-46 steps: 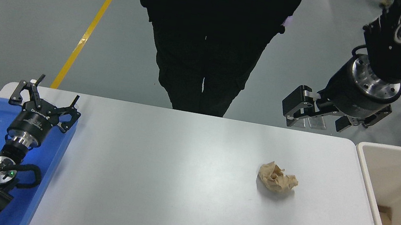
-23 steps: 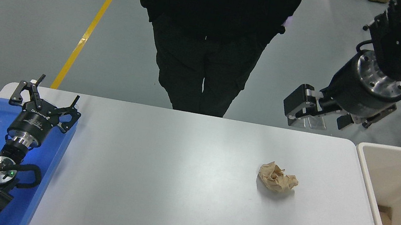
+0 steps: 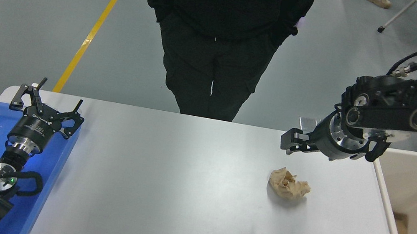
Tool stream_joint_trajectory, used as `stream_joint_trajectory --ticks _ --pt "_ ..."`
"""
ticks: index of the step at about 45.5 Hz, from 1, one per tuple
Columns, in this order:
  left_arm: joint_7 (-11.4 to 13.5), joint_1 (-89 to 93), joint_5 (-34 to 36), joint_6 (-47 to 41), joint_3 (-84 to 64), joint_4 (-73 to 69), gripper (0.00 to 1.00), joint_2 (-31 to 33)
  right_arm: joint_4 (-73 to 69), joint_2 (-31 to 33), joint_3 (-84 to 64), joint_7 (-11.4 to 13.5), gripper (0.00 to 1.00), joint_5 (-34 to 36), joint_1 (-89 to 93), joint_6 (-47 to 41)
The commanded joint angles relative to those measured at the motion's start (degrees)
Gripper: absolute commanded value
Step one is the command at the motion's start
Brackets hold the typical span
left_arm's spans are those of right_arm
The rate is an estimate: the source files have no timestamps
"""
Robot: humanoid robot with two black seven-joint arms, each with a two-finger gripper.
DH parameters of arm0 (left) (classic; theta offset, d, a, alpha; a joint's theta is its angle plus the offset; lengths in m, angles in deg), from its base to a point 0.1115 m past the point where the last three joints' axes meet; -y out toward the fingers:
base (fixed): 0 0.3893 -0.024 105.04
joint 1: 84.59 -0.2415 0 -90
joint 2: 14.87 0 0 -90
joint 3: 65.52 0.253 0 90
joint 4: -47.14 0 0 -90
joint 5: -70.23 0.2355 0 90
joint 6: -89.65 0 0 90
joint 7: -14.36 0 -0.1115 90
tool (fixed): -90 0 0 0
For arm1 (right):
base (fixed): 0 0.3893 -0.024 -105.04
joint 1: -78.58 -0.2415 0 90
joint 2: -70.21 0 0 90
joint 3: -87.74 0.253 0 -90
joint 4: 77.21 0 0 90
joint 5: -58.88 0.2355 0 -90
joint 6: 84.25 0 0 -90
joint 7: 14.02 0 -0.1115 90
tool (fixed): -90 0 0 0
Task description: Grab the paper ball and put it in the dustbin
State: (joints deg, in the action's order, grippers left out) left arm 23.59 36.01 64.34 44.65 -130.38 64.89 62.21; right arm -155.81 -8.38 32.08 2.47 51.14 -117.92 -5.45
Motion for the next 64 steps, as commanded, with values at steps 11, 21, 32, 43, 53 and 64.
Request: stream_joint_trajectory --ticks 11,21,32,43,53,64 --pt "0.0 0.1 0.0 0.0 0.0 0.0 0.99 0.0 13.7 -7.1 1.2 0.0 0.97 -1.1 17.1 7.6" --pt "0.0 0.1 0.0 0.0 0.0 0.0 0.99 0.0 20.5 -9.1 1.2 0.0 0.97 -0.3 22.7 7.9" --pt "0.0 0.1 0.0 0.0 0.0 0.0 0.99 0.0 29.5 -11.4 1.2 0.0 0.97 -0.3 30.3 8.6" --pt "0.1 0.1 -0.1 0.0 0.0 0.0 0.99 0.0 36.6 -11.4 1.1 0.0 0.92 -0.4 34.6 9.2" --pt "0.1 0.1 -0.1 0.0 0.0 0.0 0.99 0.0 37.1 -11.4 1.2 -0.1 0.92 -0.5 35.8 9.3" --pt "0.1 0.1 -0.1 0.0 0.0 0.0 0.99 0.0 39.5 -11.4 1.7 -0.1 0.92 -0.4 38.0 9.3"
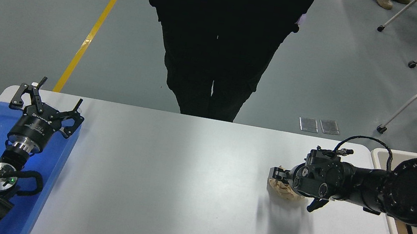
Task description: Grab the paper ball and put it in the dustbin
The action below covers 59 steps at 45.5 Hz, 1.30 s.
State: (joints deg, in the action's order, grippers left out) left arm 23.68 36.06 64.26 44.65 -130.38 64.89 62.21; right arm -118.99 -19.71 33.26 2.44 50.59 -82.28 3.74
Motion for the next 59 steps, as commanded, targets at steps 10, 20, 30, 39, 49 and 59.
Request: stream_joint_trajectory --ticks 10,20,30,39,49,59 --pt "0.0 0.0 0.0 0.0 0.0 0.0 0.99 0.0 4.5 -0.1 1.6 -0.1 0.92 0.0 5.0 0.2" --pt "0.0 0.0 0.0 0.0 0.0 0.0 0.99 0.0 4.6 -0.1 3.8 -0.1 0.92 0.0 6.3 0.1" --pt "0.0 0.0 0.0 0.0 0.0 0.0 0.99 0.0 4.5 -0.1 4.3 0.1 0.77 0.3 6.9 0.1" --pt "0.0 0.0 0.0 0.0 0.0 0.0 0.99 0.0 4.5 -0.1 6.1 0.7 0.23 5.0 6.4 0.2" --pt "0.0 0.0 0.0 0.0 0.0 0.0 0.99 0.0 4.1 -0.1 6.1 0.7 0.0 7.5 6.0 0.1" --pt "0.0 0.0 0.0 0.0 0.0 0.0 0.99 0.0 2.2 -0.1 6.3 0.6 0.0 7.6 4.1 0.1"
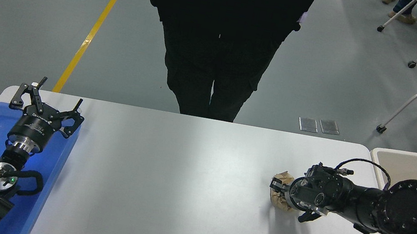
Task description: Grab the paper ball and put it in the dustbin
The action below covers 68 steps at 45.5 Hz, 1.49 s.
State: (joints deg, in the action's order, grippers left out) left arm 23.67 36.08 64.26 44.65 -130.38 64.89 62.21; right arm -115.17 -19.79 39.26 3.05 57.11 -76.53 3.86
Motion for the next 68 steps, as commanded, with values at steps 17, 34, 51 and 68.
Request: stream_joint_trajectory --ticks 17,34,51,68 --pt "-0.1 0.0 0.1 0.0 0.0 0.0 0.99 0.0 -21.7 9.5 -1.1 -0.6 0.0 1.9 -20.3 -9.7" --pt "-0.2 0.0 0.1 0.0 0.1 0.0 0.99 0.0 -29.0 18.5 -1.2 -0.6 0.0 2.1 -39.5 -34.9" --pt "-0.2 0.0 0.1 0.0 0.0 0.0 0.99 0.0 -34.6 22.9 -3.6 -0.5 0.0 2.2 -61.5 -43.1" --pt "-0.2 0.0 0.1 0.0 0.0 0.0 0.99 0.0 -37.9 27.5 -3.7 -0.6 0.0 2.2 -78.0 -43.1"
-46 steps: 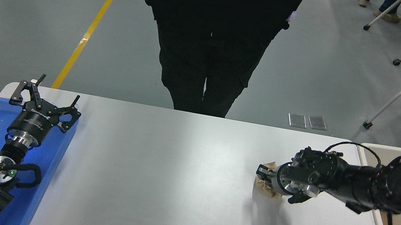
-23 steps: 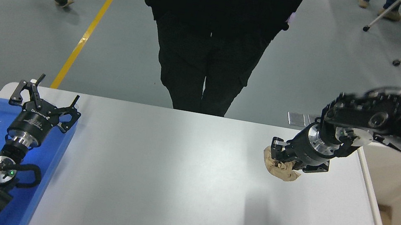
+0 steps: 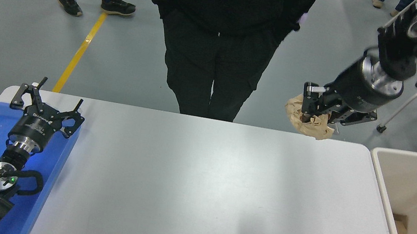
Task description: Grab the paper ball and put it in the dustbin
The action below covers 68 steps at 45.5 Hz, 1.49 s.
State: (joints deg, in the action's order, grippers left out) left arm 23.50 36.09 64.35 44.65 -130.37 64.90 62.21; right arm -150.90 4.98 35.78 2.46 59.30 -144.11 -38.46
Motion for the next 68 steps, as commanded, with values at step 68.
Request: stream_joint_trajectory --ticks 68 --pt "0.3 -0.3 -0.1 0.0 -0.2 0.0 0.99 0.0 15.8 21.6 -24.7 -0.2 0.0 -1.8 34.5 36.5"
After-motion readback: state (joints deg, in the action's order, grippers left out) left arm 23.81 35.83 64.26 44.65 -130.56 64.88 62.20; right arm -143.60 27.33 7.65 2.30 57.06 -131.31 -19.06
